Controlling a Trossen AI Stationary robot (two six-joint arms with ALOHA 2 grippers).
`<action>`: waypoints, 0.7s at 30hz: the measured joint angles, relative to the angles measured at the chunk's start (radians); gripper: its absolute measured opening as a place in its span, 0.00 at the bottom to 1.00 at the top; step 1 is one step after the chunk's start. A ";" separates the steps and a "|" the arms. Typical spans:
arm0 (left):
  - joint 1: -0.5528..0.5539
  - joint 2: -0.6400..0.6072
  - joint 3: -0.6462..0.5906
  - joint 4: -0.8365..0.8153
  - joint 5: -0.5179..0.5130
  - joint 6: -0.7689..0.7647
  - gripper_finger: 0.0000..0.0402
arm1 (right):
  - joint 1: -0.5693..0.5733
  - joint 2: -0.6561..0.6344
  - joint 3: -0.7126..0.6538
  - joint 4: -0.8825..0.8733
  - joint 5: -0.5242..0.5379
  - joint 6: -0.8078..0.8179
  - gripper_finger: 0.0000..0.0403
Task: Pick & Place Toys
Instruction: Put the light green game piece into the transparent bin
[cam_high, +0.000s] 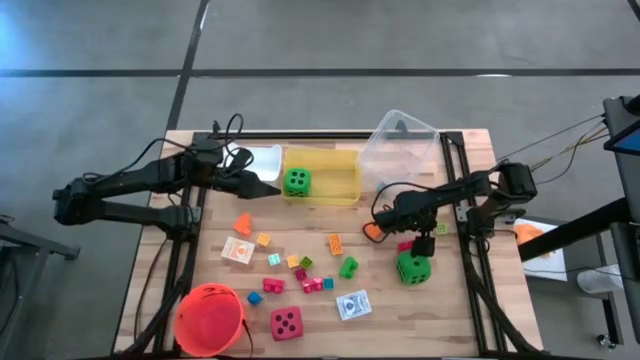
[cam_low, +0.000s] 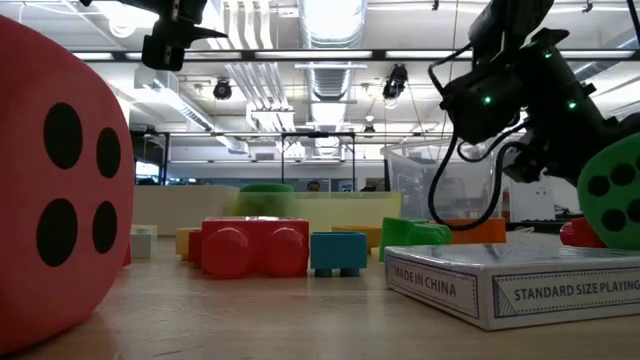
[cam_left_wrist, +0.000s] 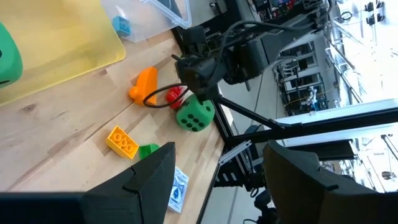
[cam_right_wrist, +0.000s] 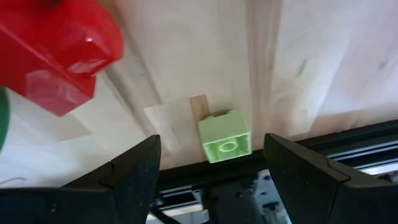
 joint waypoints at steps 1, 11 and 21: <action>0.000 0.000 0.000 0.000 0.000 0.000 0.58 | -0.004 0.000 -0.001 0.000 0.006 -0.008 0.70; 0.000 0.000 0.000 0.000 0.003 -0.004 0.58 | -0.016 0.000 -0.016 -0.029 0.016 -0.017 0.70; 0.000 0.000 0.000 0.000 0.002 -0.008 0.58 | -0.016 0.000 -0.047 -0.036 0.019 -0.031 0.70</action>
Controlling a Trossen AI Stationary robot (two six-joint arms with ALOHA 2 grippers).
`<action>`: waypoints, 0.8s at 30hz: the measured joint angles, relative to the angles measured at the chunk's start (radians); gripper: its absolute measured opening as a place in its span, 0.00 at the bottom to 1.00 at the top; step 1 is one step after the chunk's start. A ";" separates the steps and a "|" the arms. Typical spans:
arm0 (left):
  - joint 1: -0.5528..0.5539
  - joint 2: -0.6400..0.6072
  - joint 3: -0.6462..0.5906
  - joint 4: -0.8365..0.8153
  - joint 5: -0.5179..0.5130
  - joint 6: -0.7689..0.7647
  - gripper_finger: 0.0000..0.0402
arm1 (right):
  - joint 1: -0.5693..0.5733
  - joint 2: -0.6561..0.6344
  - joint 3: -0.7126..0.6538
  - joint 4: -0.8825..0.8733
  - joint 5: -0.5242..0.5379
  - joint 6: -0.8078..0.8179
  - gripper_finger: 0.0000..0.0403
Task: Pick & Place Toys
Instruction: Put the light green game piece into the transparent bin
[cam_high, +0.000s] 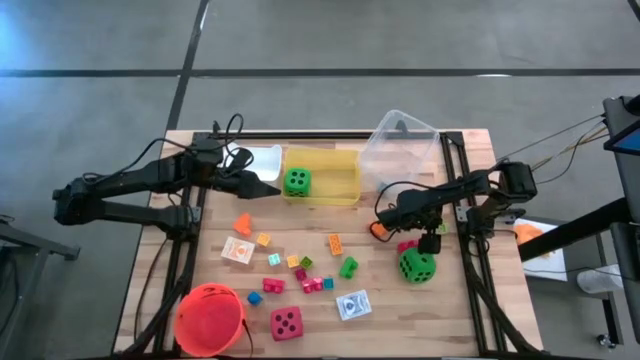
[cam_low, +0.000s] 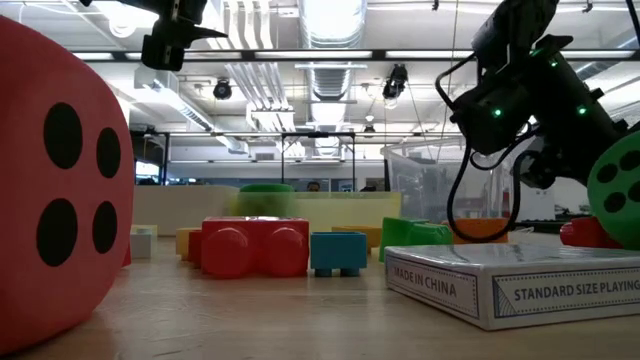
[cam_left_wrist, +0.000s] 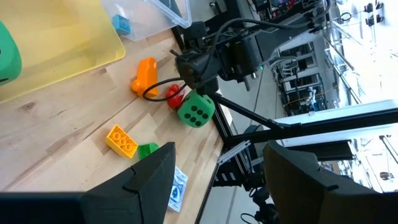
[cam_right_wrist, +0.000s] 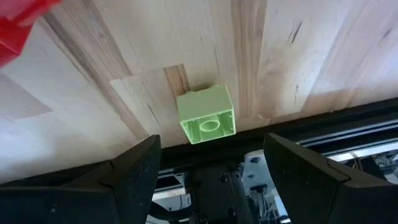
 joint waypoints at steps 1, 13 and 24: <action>0.000 0.000 0.000 0.000 0.000 0.000 0.58 | 0.000 0.000 -0.004 0.007 0.000 -0.003 0.70; 0.000 0.000 0.000 0.000 0.000 -0.002 0.58 | 0.003 0.012 -0.038 0.096 0.021 0.020 0.70; -0.001 0.000 0.000 0.002 0.000 -0.014 0.58 | 0.004 0.008 -0.061 0.095 0.022 0.034 0.70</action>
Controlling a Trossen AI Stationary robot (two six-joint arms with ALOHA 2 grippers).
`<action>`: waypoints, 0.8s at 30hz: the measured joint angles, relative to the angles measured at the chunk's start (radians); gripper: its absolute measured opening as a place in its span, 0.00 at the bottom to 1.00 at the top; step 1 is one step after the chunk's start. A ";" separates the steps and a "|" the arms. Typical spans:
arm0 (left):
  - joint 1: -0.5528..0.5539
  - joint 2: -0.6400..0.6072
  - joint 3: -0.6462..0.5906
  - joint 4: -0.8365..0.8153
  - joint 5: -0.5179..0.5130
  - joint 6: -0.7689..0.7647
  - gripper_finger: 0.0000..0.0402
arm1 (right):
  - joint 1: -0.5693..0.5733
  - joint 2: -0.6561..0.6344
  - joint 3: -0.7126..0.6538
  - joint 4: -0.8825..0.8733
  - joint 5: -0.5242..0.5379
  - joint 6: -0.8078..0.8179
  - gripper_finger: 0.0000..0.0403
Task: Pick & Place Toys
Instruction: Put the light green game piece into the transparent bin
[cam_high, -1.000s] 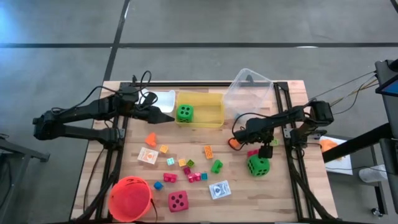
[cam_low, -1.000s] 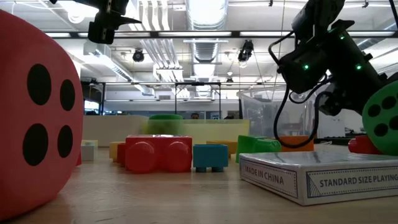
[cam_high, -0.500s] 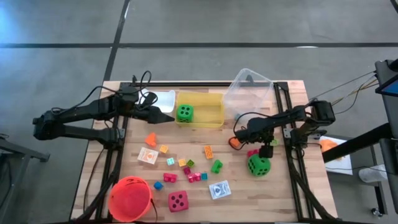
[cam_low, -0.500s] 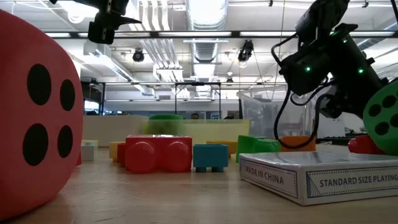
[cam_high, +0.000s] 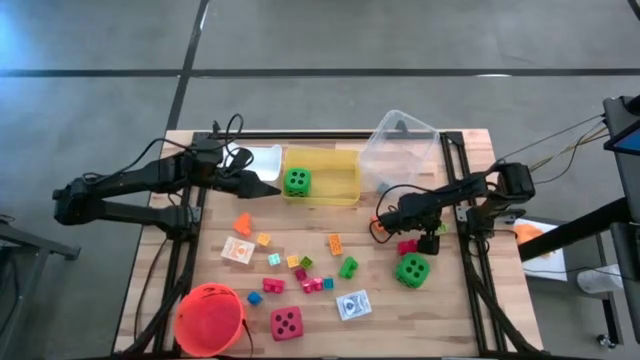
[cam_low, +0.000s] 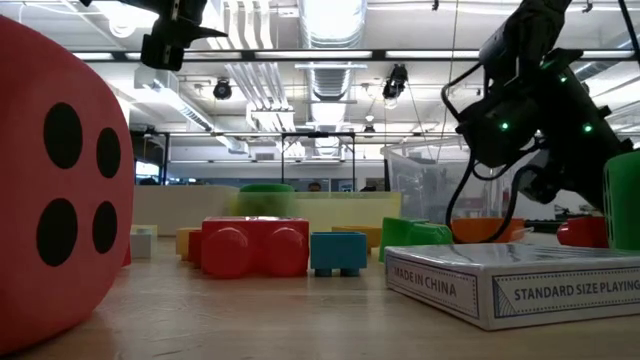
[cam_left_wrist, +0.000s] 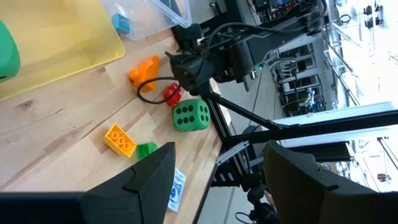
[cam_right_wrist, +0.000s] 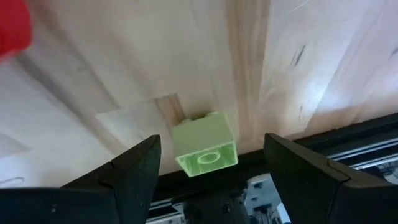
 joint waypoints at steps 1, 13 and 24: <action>0.000 0.000 0.000 0.001 0.000 0.000 0.58 | 0.000 0.003 -0.002 -0.004 -0.011 -0.001 0.70; 0.000 0.000 0.000 0.002 0.000 -0.004 0.58 | 0.000 0.010 -0.034 0.007 -0.046 -0.024 0.65; -0.001 0.000 0.000 0.002 0.000 -0.012 0.58 | 0.000 0.008 -0.036 0.062 -0.108 -0.034 0.33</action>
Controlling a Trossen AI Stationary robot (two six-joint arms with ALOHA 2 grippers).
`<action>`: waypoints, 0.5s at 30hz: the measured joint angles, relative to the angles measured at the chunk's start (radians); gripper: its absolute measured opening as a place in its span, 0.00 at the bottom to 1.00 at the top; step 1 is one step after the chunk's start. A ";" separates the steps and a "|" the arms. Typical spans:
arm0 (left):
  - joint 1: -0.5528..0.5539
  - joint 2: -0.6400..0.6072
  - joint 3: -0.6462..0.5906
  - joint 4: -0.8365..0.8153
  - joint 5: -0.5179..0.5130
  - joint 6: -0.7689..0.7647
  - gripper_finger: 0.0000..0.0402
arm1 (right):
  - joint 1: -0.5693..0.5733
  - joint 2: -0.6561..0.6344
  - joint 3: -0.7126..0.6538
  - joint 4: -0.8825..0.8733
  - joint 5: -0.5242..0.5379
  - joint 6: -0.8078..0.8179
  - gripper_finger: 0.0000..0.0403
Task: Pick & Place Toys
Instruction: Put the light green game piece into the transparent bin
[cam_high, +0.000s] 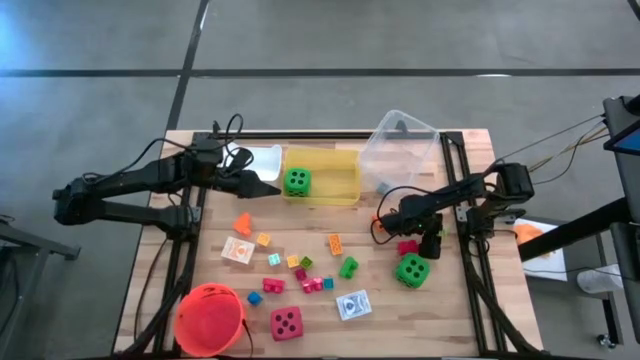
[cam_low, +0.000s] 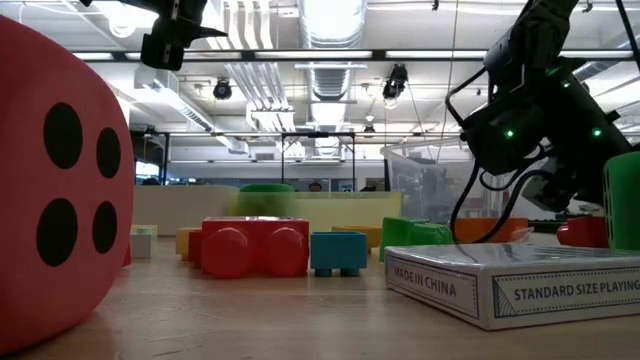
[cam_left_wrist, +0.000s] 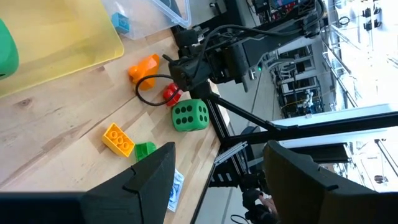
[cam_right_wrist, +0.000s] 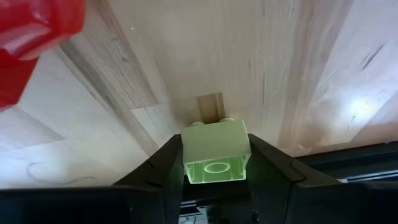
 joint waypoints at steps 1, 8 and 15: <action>0.000 0.000 0.000 0.000 0.000 0.000 0.58 | 0.000 0.000 -0.001 0.000 -0.002 0.000 0.32; 0.000 0.000 0.000 0.000 0.000 0.000 0.58 | 0.000 0.000 -0.002 0.005 -0.022 0.032 0.38; 0.000 0.000 0.000 0.000 0.000 0.000 0.58 | 0.000 -0.011 0.009 0.017 -0.100 0.086 0.32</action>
